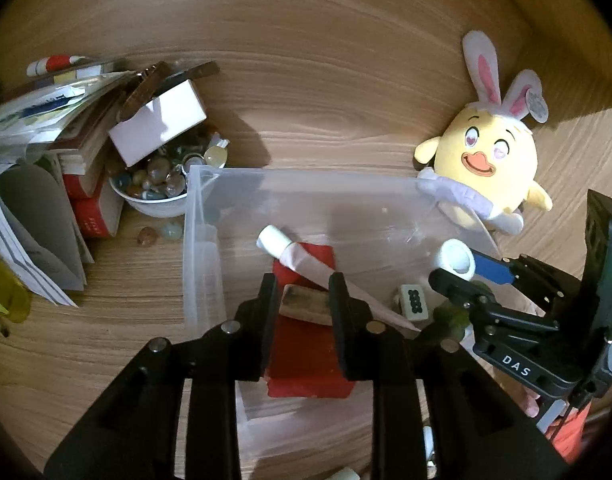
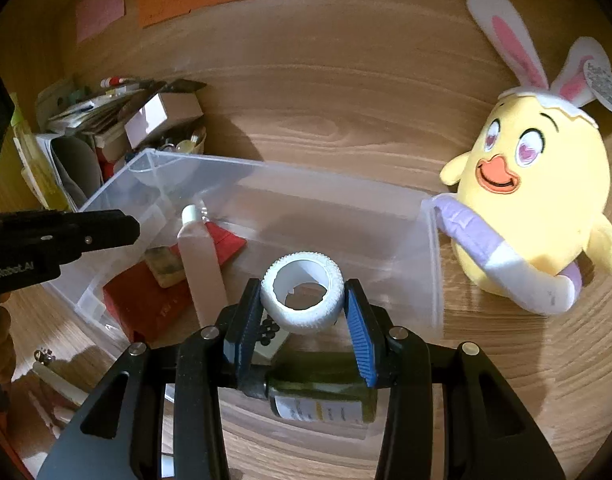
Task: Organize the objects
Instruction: 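Lower the pink tube into the bin while the right gripper carries the tape roll over, then release the white tape roll into the bin with the right gripper and withdraw both grippers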
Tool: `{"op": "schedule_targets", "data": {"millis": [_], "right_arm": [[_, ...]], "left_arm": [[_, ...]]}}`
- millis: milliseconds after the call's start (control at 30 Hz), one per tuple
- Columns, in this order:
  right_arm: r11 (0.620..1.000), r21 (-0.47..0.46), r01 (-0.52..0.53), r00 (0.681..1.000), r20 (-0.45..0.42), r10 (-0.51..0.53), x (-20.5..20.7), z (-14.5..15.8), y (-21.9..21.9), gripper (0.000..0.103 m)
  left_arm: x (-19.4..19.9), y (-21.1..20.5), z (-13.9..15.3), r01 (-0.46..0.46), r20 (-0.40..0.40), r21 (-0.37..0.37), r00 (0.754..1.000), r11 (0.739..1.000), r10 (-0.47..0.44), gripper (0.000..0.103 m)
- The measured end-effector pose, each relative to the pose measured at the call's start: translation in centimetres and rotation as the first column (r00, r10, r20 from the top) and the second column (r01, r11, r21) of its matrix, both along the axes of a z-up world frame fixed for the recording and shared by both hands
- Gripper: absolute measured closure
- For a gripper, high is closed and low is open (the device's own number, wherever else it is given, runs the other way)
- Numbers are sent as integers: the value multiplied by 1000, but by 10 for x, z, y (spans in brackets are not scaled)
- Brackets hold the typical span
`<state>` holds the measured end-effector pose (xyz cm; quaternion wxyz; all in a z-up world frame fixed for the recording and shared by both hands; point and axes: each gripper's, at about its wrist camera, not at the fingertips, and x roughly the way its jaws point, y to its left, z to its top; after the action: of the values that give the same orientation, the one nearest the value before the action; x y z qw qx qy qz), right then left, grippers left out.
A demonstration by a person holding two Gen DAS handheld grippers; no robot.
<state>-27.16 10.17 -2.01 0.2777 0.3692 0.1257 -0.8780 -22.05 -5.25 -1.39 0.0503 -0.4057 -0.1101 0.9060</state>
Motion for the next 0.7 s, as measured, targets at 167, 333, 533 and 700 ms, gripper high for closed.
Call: {"op": "schedule_targets", "data": {"millis": [167, 333, 533, 700], "right_arm": [[1000, 4, -2, 1000, 0, 2, -2, -2, -3, 65], [1000, 11, 1, 1000, 1, -1, -2, -1, -3, 61], [1000, -10, 15, 999, -37, -15, 9, 12, 3, 47], [999, -31, 28, 997, -76, -30, 25, 26, 11, 44]], "left_arm": [[3, 0, 6, -11, -23, -58, 1000, 998, 9, 63], [18, 7, 19, -30, -79, -132, 997, 991, 19, 41], [42, 9, 33, -39, -118, -184, 993, 982, 18, 20], [65, 8, 41, -53, -140, -204, 990, 977, 24, 9]]}}
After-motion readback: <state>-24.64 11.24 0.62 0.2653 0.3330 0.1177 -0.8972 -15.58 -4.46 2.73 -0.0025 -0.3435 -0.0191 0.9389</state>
